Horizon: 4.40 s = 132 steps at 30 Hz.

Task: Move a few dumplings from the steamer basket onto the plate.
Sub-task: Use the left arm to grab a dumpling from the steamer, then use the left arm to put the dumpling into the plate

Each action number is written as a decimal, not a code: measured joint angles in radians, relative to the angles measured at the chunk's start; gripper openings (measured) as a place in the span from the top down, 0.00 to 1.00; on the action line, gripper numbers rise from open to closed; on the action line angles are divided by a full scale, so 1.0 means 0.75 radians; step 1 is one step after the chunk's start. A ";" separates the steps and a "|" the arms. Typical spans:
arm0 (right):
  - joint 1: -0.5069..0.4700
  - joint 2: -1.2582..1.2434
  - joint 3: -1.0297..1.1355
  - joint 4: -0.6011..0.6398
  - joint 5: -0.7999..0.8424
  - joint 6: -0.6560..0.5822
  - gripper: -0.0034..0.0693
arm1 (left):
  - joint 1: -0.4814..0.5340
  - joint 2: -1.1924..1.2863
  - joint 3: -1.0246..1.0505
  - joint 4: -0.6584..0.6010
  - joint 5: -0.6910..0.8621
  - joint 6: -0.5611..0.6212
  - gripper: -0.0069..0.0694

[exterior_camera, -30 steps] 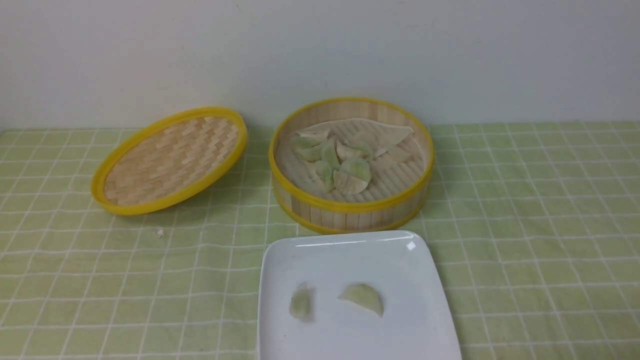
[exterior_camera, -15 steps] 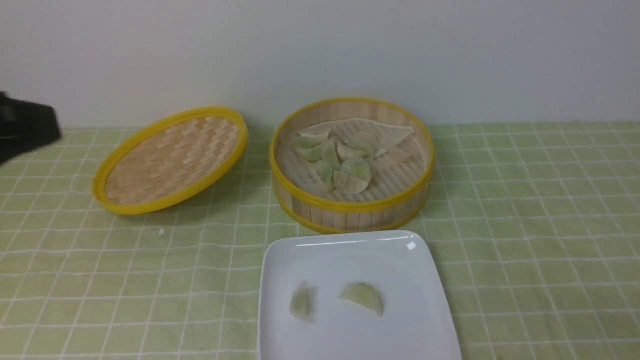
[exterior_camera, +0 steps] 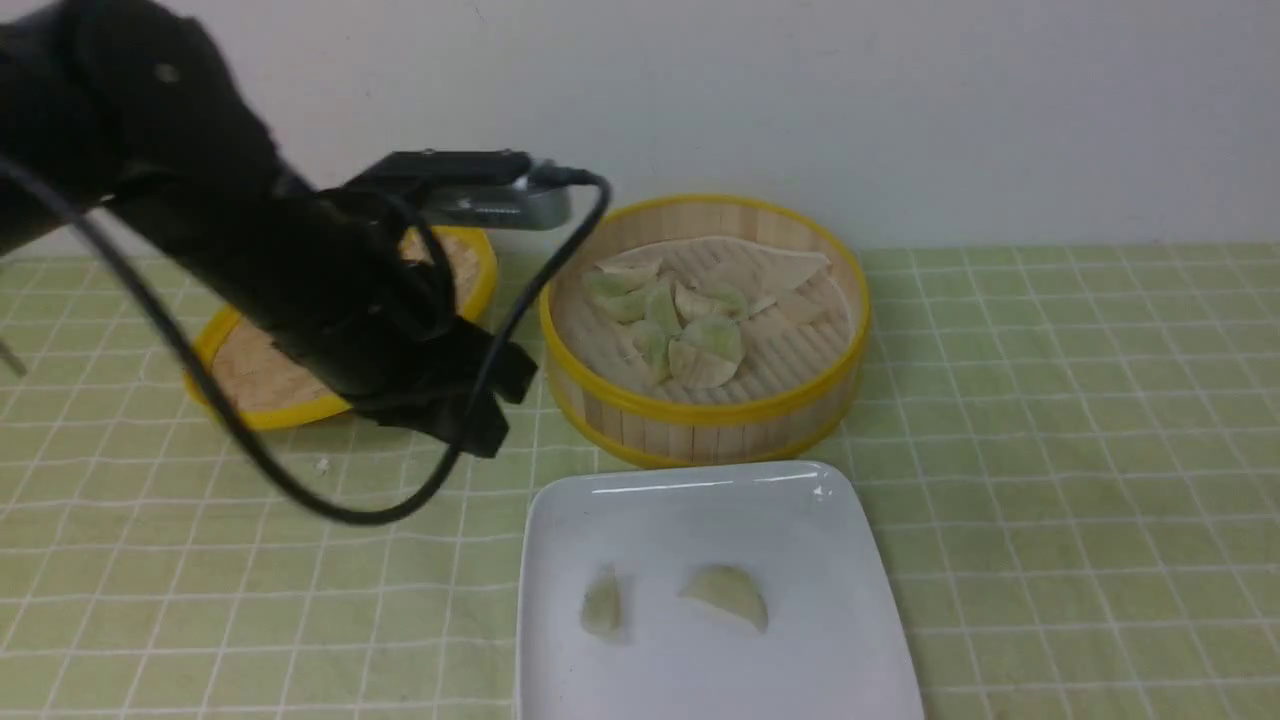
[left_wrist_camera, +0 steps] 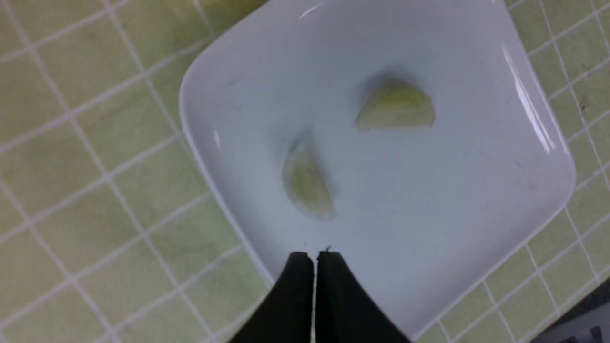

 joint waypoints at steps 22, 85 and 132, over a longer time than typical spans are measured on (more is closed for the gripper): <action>0.006 0.646 -0.617 -0.018 0.836 -0.302 0.97 | -0.089 0.849 -0.871 0.176 -0.209 -0.024 0.57; 0.006 0.646 -0.616 0.112 0.832 -0.395 0.97 | -0.096 1.146 -1.261 0.340 -0.125 -0.438 0.42; 0.006 0.646 -0.616 0.117 0.836 -0.403 0.97 | -0.282 0.458 -0.264 0.289 -0.028 -0.345 0.72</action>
